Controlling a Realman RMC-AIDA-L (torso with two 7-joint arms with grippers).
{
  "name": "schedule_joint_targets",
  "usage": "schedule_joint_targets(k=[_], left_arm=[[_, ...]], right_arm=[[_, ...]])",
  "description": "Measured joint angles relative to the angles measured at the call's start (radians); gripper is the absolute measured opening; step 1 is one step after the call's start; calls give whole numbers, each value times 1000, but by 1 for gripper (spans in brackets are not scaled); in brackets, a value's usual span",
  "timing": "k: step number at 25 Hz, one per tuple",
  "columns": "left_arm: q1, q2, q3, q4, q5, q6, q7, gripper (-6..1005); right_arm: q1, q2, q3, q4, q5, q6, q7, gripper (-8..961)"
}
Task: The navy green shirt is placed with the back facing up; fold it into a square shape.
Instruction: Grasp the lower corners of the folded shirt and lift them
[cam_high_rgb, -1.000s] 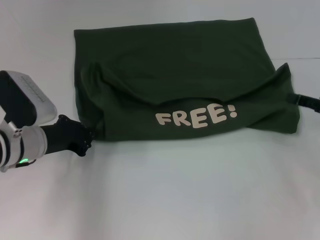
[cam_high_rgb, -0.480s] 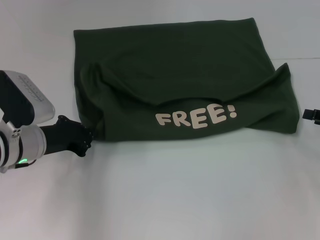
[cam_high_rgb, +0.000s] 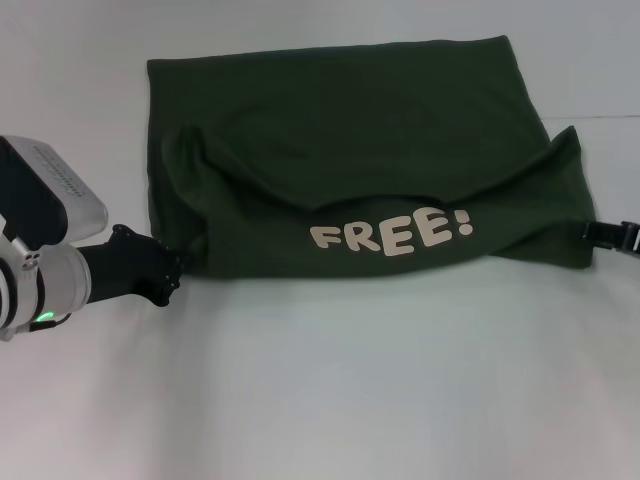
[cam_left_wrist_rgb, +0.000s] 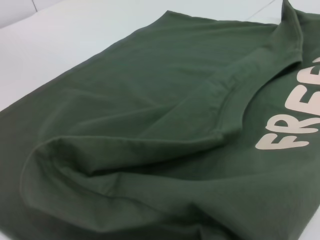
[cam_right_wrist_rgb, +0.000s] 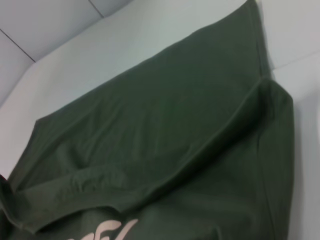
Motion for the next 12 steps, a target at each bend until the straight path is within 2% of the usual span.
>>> schedule_joint_targets(k=[7,12], left_arm=[[-3,0,-1,-5,-1,-10,0,3],[-7,0,-1,-11,-1,-15,0,2]], right_arm=[[4,1,-29,13,0,34,0,578],[-4,-8,-23,10,2,27,0,577]])
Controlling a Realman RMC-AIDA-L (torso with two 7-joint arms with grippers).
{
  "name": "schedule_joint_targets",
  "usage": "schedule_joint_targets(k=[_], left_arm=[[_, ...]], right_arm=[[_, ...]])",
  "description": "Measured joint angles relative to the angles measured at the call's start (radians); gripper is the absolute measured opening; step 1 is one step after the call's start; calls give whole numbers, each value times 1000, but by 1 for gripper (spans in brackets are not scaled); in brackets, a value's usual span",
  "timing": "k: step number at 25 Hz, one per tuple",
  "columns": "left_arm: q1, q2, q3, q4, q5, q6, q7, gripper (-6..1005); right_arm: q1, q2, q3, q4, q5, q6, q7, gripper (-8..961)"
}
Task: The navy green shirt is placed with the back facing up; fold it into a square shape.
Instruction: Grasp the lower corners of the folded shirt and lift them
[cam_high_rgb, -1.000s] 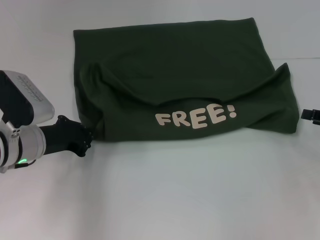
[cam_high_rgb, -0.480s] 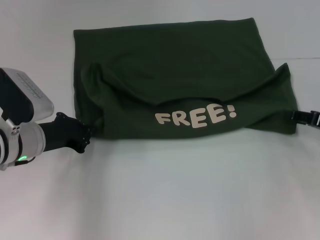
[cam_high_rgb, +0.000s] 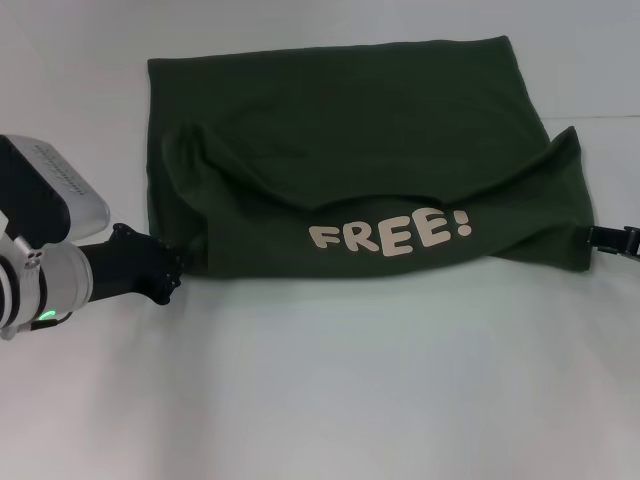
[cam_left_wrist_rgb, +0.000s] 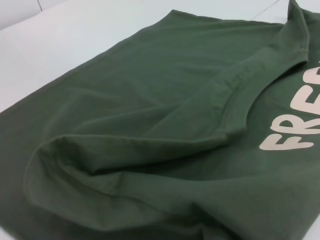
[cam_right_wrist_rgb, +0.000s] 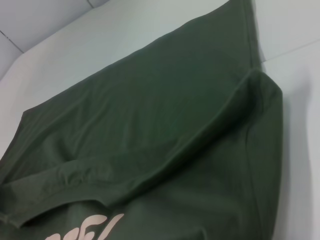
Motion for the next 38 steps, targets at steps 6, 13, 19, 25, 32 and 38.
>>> schedule_joint_targets(k=[6,13,19,25,32,38], left_arm=[[-5,0,0,-3,0,-4,0,2],[-8,0,0,-3,0,-4,0,2],[-8,0,0,-3,0,-4,0,2],[-11,0,0,-3,0,-4,-1,2],[-11,0,0,-3,0,-4,-1,2],[-10,0,0,-4,0,-4,-1,3]], right_arm=[[-1,9,-5,4,-1,8,-7,577],[5,28,-7,4,-2,28,-20,577],[2,34,-6,3,-2,34,-30,570],[-5,31,0,3,1,38,-36,551],[15,46,-10,16,-2,85,-47,527],[37,49,-12,53,-2,88,-73,508]])
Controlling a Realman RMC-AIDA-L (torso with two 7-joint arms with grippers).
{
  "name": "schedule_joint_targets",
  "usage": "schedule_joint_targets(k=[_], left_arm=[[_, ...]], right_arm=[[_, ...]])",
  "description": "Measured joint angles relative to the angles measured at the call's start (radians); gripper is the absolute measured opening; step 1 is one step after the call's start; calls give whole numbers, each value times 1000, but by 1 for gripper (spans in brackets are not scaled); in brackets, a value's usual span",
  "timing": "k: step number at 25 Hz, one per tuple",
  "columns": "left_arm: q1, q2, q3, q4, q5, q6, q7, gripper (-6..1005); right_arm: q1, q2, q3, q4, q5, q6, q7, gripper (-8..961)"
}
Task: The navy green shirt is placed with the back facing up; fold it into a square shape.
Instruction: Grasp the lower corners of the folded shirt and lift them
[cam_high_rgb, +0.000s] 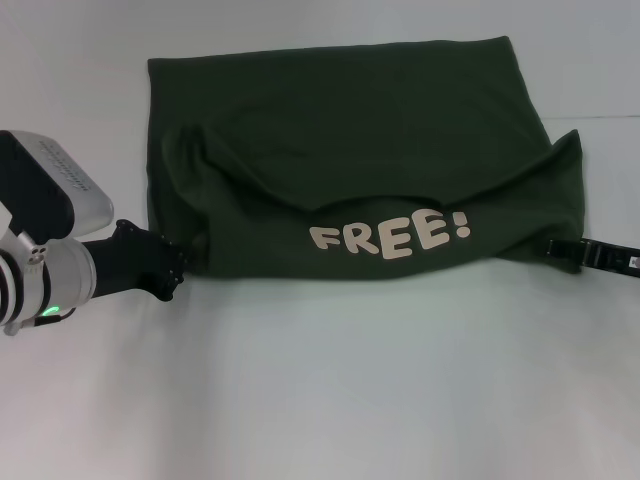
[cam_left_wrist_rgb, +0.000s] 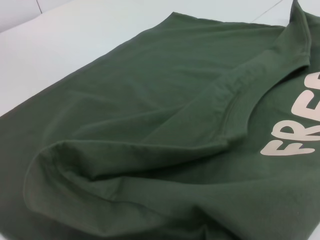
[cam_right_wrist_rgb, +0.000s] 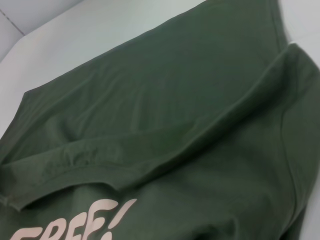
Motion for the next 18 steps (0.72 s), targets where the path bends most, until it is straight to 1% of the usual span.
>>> schedule_joint_targets(k=[5,12,14,18], left_arm=[[0,0,0,0,0,0,0,3],[0,0,0,0,0,0,0,3],[0,0,-1,0,0,-5,-1,3],[-1,0,-2,0,0,-13,-8,2]], right_arm=[[-8,0,7,-6,6,-15,-2,491],[-13,-6,2,-8,8,-33,-27,468],[-12,-8,2,-9,8,-37,-27,251],[-13,-12,6,-10,8,-38,-31,132]])
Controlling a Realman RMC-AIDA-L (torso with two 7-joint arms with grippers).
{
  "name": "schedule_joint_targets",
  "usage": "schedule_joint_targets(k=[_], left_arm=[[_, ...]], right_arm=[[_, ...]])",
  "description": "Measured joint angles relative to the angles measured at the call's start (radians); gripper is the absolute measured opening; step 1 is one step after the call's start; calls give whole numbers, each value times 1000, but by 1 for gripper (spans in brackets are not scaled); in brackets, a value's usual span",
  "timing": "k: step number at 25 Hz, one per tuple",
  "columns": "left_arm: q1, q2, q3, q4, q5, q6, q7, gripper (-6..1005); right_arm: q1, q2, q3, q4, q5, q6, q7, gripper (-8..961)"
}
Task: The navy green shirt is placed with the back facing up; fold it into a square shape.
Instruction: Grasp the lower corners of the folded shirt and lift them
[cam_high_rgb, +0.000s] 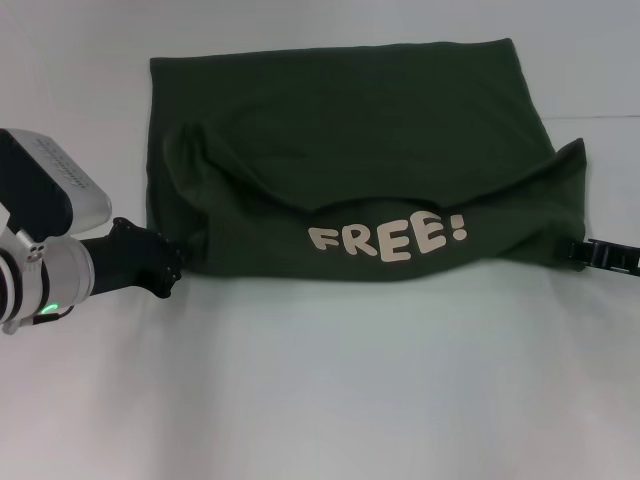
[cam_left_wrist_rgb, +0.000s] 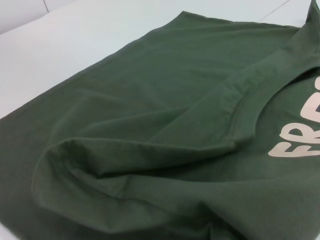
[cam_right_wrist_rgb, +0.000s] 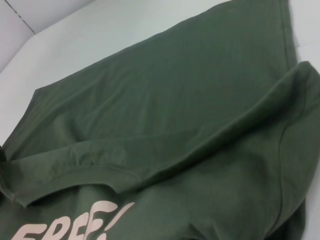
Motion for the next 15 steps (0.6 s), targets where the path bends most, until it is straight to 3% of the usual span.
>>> schedule_joint_targets(k=[2,10,15], left_arm=[[0,0,0,0,0,0,-2,2],[13,0,-16,10,2,10,-37,2],[28,1,-74,12,7,49,-40,2]], right_arm=[[-1,-2,4,0,0,0,-6,72],[-8,-12,7,-1,0,-5,-18,72],[-28,-15,8,-8,12,-33,-49,73]])
